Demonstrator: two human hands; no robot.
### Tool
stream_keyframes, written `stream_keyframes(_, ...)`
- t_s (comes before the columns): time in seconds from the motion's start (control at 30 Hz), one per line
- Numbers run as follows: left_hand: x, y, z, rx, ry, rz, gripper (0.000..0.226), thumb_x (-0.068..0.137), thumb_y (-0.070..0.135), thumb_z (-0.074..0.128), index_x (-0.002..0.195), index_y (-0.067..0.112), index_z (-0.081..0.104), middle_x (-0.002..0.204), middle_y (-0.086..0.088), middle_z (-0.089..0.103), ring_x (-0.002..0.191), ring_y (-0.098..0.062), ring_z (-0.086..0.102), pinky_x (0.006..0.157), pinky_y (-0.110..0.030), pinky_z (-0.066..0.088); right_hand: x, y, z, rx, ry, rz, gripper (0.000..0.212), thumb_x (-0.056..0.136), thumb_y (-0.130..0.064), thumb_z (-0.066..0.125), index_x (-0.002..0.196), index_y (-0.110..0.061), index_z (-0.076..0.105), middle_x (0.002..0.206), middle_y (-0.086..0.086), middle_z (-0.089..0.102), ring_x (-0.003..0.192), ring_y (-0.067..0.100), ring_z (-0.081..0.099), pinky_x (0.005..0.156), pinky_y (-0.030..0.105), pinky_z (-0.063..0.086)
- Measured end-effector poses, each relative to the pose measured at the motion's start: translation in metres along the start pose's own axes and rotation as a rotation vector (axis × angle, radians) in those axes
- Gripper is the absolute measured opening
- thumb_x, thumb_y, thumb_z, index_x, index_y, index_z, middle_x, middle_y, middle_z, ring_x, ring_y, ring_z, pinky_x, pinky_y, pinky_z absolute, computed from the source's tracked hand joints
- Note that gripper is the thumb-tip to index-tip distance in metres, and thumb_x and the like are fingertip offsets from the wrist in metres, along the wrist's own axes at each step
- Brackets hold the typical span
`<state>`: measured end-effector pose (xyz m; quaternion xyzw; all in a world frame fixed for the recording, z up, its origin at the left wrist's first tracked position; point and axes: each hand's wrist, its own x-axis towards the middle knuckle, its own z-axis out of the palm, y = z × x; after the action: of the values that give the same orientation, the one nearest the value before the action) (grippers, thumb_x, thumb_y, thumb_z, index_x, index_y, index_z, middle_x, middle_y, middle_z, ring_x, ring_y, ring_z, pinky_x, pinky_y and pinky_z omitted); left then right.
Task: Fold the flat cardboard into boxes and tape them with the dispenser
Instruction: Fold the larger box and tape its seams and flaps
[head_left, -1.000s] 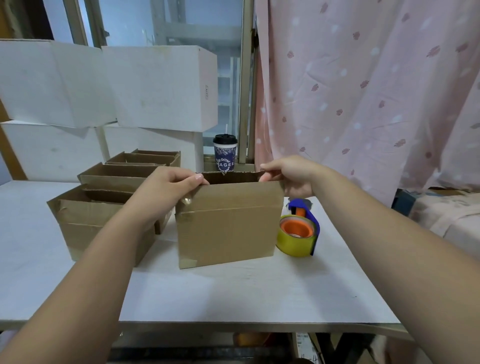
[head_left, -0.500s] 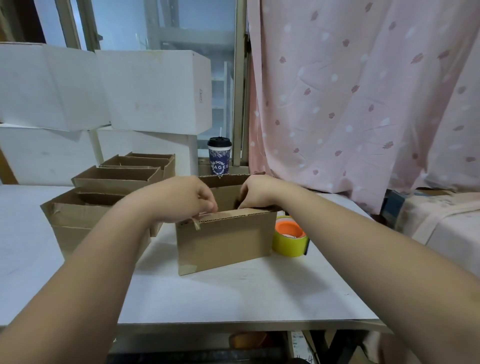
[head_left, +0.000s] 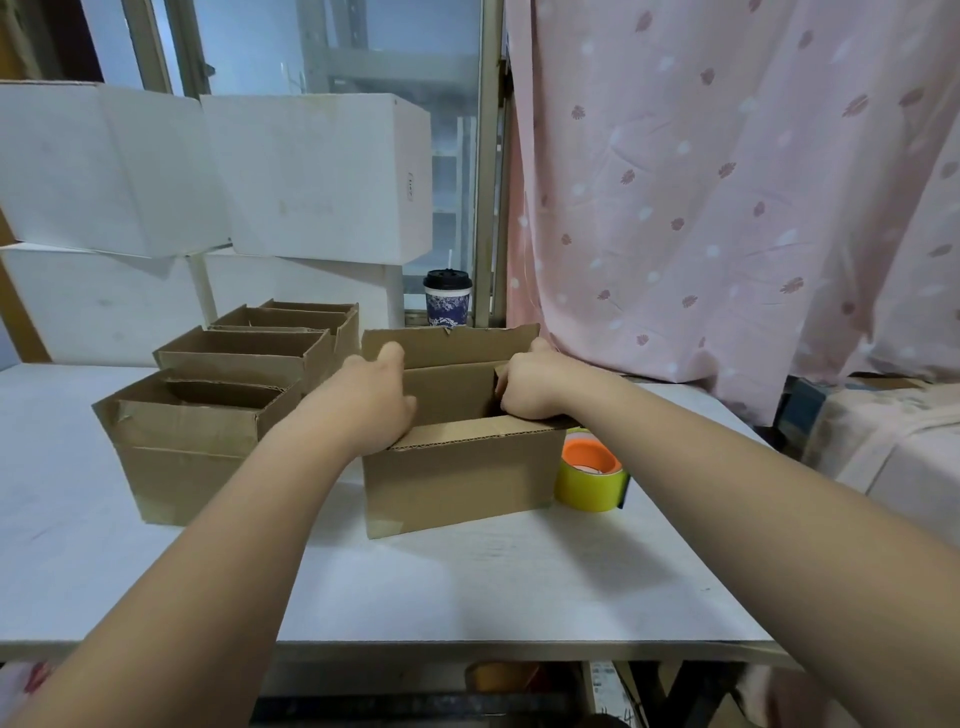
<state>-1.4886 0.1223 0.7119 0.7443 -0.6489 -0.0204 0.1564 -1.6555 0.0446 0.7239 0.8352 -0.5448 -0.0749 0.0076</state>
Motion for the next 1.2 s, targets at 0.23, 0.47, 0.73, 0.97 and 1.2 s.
stream_keyframes(0.23,0.02,-0.026,0.018,-0.552,0.357,-0.122,0.019,0.096,0.036,0.044,0.107,0.022,0.047,0.105,-0.007,0.058,0.089,-0.025,0.052,0.074,-0.035,0.04,0.004,0.024,0.007,0.482,0.279,0.039,0.053,0.085,-0.008,0.046,0.137,-0.021,0.048,0.132,0.008,0.054,0.112,0.028,0.052,0.086,0.035,0.05)
stream_keyframes(0.47,0.002,-0.029,0.052,-1.334,0.588,-0.095,0.05,0.073,0.077,0.037,0.096,0.034,0.05,0.065,0.01,0.042,0.055,-0.008,0.04,0.06,-0.026,0.036,0.007,0.035,0.02,1.486,0.431,0.133,0.046,0.095,-0.033,0.053,0.14,-0.026,0.045,0.109,-0.011,0.055,0.093,0.012,0.055,0.074,0.027,0.048)
stream_keyframes(0.73,-0.032,-0.031,0.096,-0.948,0.704,-0.208,0.021,0.092,0.034,0.057,0.105,0.025,0.043,0.072,0.011,0.05,0.065,0.004,0.053,0.058,-0.019,0.037,-0.015,0.017,0.062,2.227,0.814,0.269,0.024,0.096,-0.046,0.045,0.106,-0.029,0.058,0.114,0.003,0.067,0.101,0.011,0.061,0.086,0.028,0.046)
stream_keyframes(0.97,-0.029,-0.038,0.107,-0.793,0.34,-0.276,0.066,0.087,0.033,0.065,0.14,0.023,0.027,0.065,0.003,0.052,0.062,-0.006,0.054,0.05,-0.019,0.034,-0.029,-0.032,0.111,1.642,0.628,0.174,0.077,0.086,-0.003,0.055,0.15,-0.027,0.019,0.143,-0.001,0.044,0.124,0.016,0.049,0.107,0.035,0.039)
stream_keyframes(1.2,0.015,-0.036,0.112,-1.025,0.261,-0.332,0.083,0.087,0.031,0.064,0.147,0.032,0.006,0.093,0.005,0.06,0.073,0.002,0.053,0.054,-0.016,0.037,-0.003,-0.06,0.116,1.357,0.555,0.179,0.098,0.085,-0.007,0.055,0.15,-0.029,-0.015,0.159,0.003,0.006,0.146,0.022,0.011,0.117,0.042,0.021)
